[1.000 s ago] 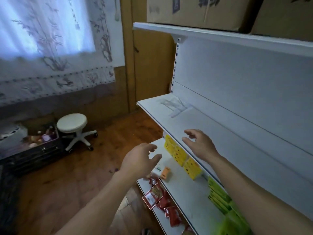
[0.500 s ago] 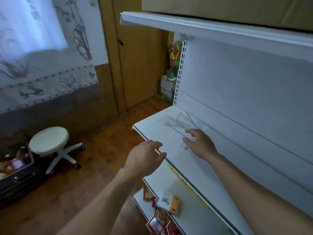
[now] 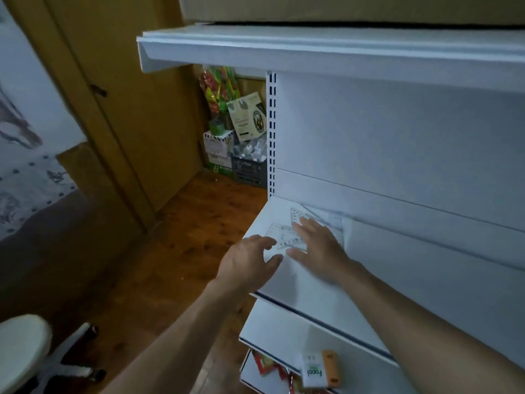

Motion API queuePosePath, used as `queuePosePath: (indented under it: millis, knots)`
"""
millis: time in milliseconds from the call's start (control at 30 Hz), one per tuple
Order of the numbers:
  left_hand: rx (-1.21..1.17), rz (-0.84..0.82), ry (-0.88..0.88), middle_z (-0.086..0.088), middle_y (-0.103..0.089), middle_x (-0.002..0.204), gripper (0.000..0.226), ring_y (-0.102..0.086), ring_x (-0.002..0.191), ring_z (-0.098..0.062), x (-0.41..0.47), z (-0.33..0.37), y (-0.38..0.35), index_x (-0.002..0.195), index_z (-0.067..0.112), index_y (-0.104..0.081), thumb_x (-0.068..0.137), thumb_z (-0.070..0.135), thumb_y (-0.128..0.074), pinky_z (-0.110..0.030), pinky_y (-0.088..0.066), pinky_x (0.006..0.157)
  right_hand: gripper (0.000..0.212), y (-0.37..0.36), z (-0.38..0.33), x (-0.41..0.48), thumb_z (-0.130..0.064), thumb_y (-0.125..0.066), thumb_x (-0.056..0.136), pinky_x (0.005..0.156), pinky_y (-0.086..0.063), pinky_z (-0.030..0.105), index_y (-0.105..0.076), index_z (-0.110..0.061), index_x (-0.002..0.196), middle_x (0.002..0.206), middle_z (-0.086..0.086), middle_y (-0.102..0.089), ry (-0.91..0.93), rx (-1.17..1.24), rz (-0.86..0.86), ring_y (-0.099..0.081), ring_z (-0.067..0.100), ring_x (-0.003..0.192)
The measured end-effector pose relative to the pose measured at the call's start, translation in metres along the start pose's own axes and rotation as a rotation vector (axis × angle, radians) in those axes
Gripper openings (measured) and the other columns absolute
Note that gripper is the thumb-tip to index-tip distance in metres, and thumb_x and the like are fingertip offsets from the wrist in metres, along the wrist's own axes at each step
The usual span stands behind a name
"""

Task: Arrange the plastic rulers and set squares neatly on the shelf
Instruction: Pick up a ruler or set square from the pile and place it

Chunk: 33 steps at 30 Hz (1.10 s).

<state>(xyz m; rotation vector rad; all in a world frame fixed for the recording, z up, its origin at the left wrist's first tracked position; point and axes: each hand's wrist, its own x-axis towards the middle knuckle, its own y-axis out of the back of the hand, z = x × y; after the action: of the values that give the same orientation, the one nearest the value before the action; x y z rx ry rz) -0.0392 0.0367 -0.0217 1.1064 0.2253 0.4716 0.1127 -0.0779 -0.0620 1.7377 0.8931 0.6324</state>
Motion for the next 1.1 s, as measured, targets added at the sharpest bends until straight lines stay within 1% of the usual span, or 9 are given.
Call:
queuePosePath:
  millis: [100,167,300,467,600,767,833,933,1100]
  knots:
    - [-0.033,-0.046,-0.037,0.012,-0.060,0.126,0.045,-0.059,0.104,-0.009,0.009,-0.015,0.000,0.130,0.033,-0.054,0.090,0.052,-0.054,-0.027,-0.056,0.083,0.063,-0.009,0.000,0.000,-0.058,-0.037,0.094,0.119,-0.011,0.041,-0.028,-0.028,0.148,0.158,-0.001,-0.020,0.029,-0.071,-0.021,-0.014,0.019,0.146]
    - [-0.049,-0.069,-0.057,0.012,-0.060,0.127,0.045,-0.059,0.104,-0.009,0.015,-0.024,0.000,0.131,0.033,-0.053,0.090,0.052,-0.054,-0.028,-0.056,0.083,0.054,-0.009,0.000,-0.003,-0.053,-0.045,0.094,0.116,-0.021,0.037,-0.043,-0.028,0.142,0.151,-0.003,-0.036,0.057,-0.040,0.041,-0.029,0.018,0.141]
    - [-0.092,-0.092,-0.070,0.012,-0.058,0.128,0.044,-0.058,0.104,-0.009,0.022,-0.035,0.001,0.131,0.033,-0.053,0.091,0.051,-0.054,-0.025,-0.055,0.083,0.037,-0.007,-0.004,-0.004,-0.046,-0.056,0.084,0.079,-0.057,0.033,-0.074,-0.022,0.105,0.108,-0.001,-0.072,0.238,-0.185,0.346,-0.068,0.020,0.098]
    - [-0.130,-0.090,-0.092,0.012,-0.057,0.130,0.042,-0.058,0.105,-0.008,0.023,-0.045,0.007,0.131,0.033,-0.053,0.092,0.049,-0.054,-0.021,-0.052,0.083,0.032,-0.002,-0.003,0.000,-0.040,-0.042,0.092,0.054,-0.056,0.031,-0.069,-0.023,0.090,0.085,-0.005,-0.071,0.263,-0.292,0.310,-0.069,0.018,0.075]
    - [-0.185,-0.091,-0.068,0.012,-0.058,0.128,0.041,-0.058,0.103,-0.007,0.022,-0.054,0.008,0.129,0.034,-0.054,0.091,0.049,-0.054,-0.021,-0.053,0.081,0.004,0.007,-0.007,0.001,-0.017,-0.060,0.078,0.038,-0.041,0.026,-0.058,-0.020,0.075,0.055,-0.002,-0.057,0.183,-0.327,0.328,-0.058,0.022,0.048]
    - [-0.459,-0.153,0.040,0.012,-0.061,0.125,0.044,-0.057,0.099,-0.003,0.023,-0.050,0.013,0.128,0.029,-0.057,0.091,0.053,-0.052,-0.023,-0.051,0.082,0.014,0.014,-0.018,0.000,-0.016,-0.055,0.084,0.050,-0.054,0.035,-0.067,-0.018,0.091,0.076,0.002,-0.071,0.068,-0.163,0.447,-0.068,0.028,0.067]
    - [-0.736,-0.229,0.148,0.008,-0.063,0.125,0.052,-0.061,0.103,-0.006,0.026,-0.043,0.020,0.127,0.025,-0.057,0.090,0.060,-0.045,-0.029,-0.051,0.090,0.024,0.021,-0.032,-0.007,-0.021,-0.047,0.090,0.054,-0.055,0.032,-0.070,-0.020,0.098,0.084,-0.001,-0.073,0.164,-0.170,0.529,-0.070,0.023,0.074]
    - [-1.103,-0.444,0.303,0.004,-0.066,0.120,0.053,-0.066,0.104,-0.013,0.031,-0.030,0.030,0.123,0.025,-0.056,0.091,0.063,-0.038,-0.033,-0.051,0.095,0.036,0.029,-0.051,-0.016,-0.023,-0.038,0.099,0.074,-0.053,0.024,-0.073,-0.015,0.103,0.099,-0.002,-0.074,0.351,-0.264,0.651,-0.071,0.013,0.089]
    - [-1.266,-0.470,0.218,0.006,-0.069,0.115,0.032,-0.065,0.107,-0.010,0.030,-0.021,0.026,0.123,0.023,-0.062,0.098,0.038,-0.048,-0.029,-0.051,0.095,0.036,0.030,-0.054,-0.022,-0.024,-0.038,0.101,0.099,-0.044,0.028,-0.070,-0.012,0.112,0.114,0.001,-0.069,0.426,-0.296,0.601,-0.064,0.017,0.107]
